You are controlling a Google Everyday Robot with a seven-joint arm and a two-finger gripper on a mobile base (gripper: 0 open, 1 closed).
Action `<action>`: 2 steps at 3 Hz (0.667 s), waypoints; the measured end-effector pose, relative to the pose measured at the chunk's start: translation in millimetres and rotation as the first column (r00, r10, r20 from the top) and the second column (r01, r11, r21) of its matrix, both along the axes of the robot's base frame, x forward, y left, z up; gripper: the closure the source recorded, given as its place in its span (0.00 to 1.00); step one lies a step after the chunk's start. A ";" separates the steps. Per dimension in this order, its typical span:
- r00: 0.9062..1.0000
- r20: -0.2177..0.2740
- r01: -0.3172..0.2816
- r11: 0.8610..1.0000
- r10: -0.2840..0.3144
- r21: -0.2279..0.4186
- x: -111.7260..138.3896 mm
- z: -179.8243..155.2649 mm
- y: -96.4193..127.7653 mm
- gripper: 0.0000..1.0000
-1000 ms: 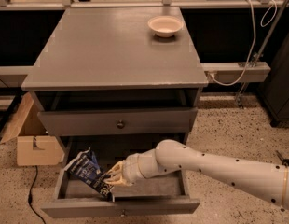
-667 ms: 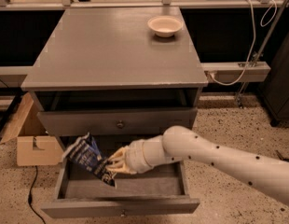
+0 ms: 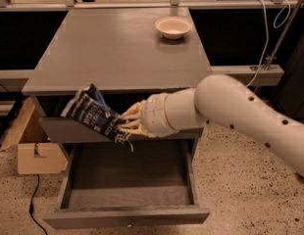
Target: Pick blue chip bag from middle drawer and place on counter
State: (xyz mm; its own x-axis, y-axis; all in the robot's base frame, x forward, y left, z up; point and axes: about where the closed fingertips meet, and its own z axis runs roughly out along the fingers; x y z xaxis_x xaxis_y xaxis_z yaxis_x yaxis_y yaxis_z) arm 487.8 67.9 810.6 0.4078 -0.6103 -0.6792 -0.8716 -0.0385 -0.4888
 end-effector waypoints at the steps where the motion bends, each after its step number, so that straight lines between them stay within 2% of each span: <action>1: 0.999 0.036 0.011 1.000 -0.011 -0.008 4.7 22.8 -2.0 1.00; 2: 0.999 0.036 0.011 1.000 -0.011 -0.008 4.7 22.8 -2.0 1.00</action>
Offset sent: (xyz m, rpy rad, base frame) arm 0.0047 -0.0021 0.0228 -0.0084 -0.0357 -0.0109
